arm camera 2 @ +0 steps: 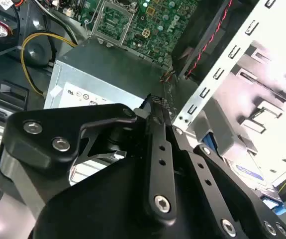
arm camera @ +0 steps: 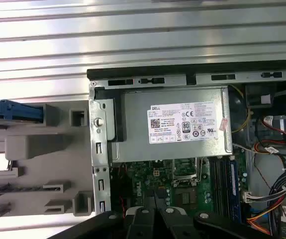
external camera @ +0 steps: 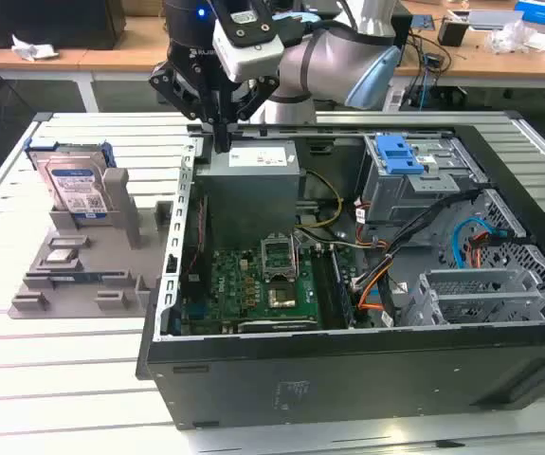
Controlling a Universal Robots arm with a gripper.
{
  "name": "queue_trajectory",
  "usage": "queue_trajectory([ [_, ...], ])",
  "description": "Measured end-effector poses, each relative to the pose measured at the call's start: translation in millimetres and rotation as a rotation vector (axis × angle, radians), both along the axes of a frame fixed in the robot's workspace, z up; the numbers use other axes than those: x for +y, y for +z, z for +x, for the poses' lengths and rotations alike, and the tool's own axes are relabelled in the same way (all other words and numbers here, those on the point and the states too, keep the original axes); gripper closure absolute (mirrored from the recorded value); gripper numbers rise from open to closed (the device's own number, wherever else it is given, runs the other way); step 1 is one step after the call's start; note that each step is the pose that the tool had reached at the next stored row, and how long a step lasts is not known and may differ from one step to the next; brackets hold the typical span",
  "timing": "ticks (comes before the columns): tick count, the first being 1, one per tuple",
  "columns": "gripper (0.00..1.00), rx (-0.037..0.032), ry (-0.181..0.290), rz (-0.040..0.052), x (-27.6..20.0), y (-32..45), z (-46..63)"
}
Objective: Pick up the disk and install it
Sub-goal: 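Reach for the disk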
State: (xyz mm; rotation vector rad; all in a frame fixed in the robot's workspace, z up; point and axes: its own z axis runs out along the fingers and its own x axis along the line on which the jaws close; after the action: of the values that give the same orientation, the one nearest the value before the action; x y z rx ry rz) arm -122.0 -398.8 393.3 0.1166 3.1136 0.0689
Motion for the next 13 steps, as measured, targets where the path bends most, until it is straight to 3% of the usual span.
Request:
queue_trajectory([
  [5, 0.89, 0.0000, 0.000, 0.0000, 0.0, 0.0, -24.2],
  [13, 0.89, 0.0000, 0.000, -0.0001, 0.0, 0.0, -45.8],
])
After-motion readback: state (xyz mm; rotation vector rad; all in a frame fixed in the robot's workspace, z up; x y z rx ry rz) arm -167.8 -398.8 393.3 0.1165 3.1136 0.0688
